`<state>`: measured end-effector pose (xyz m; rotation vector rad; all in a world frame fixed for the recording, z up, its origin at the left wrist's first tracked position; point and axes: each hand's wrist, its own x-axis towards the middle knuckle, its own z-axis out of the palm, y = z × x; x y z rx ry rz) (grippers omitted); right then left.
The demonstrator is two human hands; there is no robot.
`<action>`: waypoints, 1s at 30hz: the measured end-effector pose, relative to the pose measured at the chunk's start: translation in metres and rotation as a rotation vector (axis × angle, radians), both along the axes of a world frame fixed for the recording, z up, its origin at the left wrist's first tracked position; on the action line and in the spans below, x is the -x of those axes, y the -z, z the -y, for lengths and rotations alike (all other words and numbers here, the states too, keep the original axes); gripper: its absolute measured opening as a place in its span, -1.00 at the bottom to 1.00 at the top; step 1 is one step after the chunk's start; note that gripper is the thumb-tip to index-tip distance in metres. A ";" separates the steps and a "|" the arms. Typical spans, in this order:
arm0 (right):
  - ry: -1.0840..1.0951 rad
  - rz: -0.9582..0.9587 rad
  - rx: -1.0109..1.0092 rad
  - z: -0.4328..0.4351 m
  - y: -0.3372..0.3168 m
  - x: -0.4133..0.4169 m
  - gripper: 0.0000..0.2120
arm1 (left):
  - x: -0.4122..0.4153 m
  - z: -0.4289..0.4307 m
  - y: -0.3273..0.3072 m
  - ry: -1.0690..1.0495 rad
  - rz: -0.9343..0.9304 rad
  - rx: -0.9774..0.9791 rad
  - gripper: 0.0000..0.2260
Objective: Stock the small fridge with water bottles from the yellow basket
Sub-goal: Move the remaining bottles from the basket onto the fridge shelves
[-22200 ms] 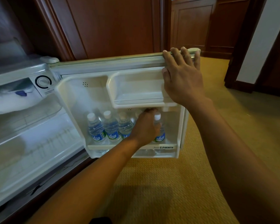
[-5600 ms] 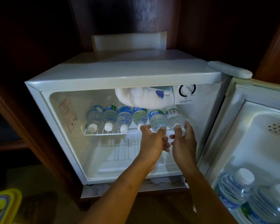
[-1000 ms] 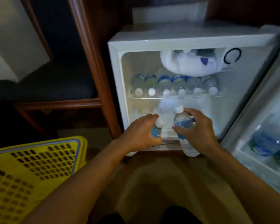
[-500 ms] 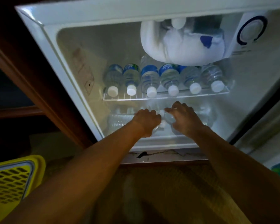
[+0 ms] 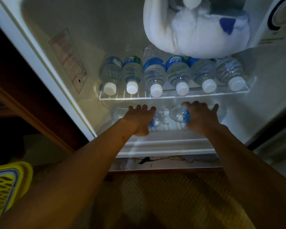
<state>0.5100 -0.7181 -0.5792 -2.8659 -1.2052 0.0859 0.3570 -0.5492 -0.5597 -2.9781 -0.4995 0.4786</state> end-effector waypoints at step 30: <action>-0.099 0.100 -0.087 0.012 0.017 0.017 -0.16 | 0.029 0.017 0.023 -0.001 0.163 -0.096 -0.20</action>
